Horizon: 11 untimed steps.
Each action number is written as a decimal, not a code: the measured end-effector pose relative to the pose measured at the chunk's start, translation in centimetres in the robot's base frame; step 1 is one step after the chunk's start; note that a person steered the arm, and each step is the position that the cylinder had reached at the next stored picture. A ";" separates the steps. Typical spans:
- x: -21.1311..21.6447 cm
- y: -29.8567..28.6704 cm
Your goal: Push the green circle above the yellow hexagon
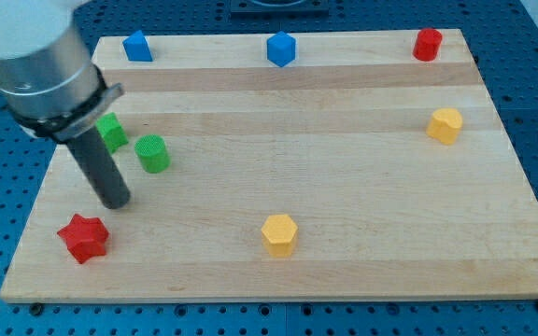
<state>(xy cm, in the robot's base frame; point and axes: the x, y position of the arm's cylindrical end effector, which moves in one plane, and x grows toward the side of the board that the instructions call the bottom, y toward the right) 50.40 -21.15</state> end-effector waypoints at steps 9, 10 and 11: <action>-5.1 13.2; -2.5 13.2; -1.0 13.2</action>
